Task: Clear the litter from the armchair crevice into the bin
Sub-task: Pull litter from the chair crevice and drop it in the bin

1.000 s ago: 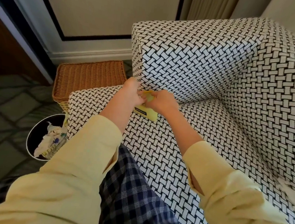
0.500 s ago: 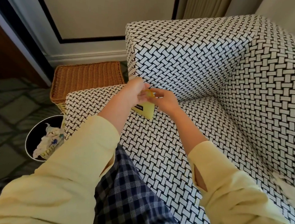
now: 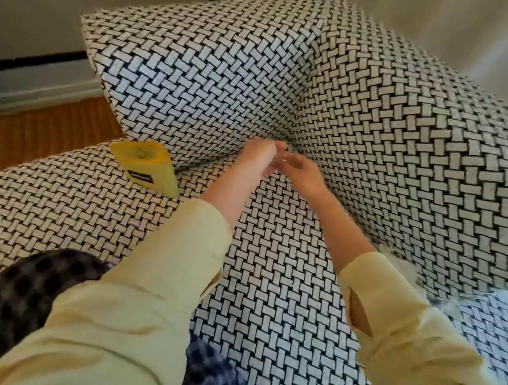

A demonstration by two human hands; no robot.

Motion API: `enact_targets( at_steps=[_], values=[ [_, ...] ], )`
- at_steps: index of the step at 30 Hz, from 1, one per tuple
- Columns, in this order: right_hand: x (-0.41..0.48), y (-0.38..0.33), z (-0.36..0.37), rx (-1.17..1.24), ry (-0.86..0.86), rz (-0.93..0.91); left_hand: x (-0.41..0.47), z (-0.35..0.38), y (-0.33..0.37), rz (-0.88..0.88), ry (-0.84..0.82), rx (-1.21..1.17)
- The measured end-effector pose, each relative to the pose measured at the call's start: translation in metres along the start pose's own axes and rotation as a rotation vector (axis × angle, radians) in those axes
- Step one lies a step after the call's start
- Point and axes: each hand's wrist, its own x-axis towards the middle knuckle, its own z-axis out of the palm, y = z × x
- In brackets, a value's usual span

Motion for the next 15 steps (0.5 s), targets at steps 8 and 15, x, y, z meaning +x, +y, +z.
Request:
enact_targets(
  at_steps=[8,15],
  values=[
    [0.013,0.047,-0.047,-0.195,0.198,0.122,0.016,0.061,-0.037,0.115,-0.104,0.544],
    [0.057,0.054,-0.044,-0.332,-0.069,0.105,0.044,0.071,-0.062,0.108,-0.065,0.544]
  ],
)
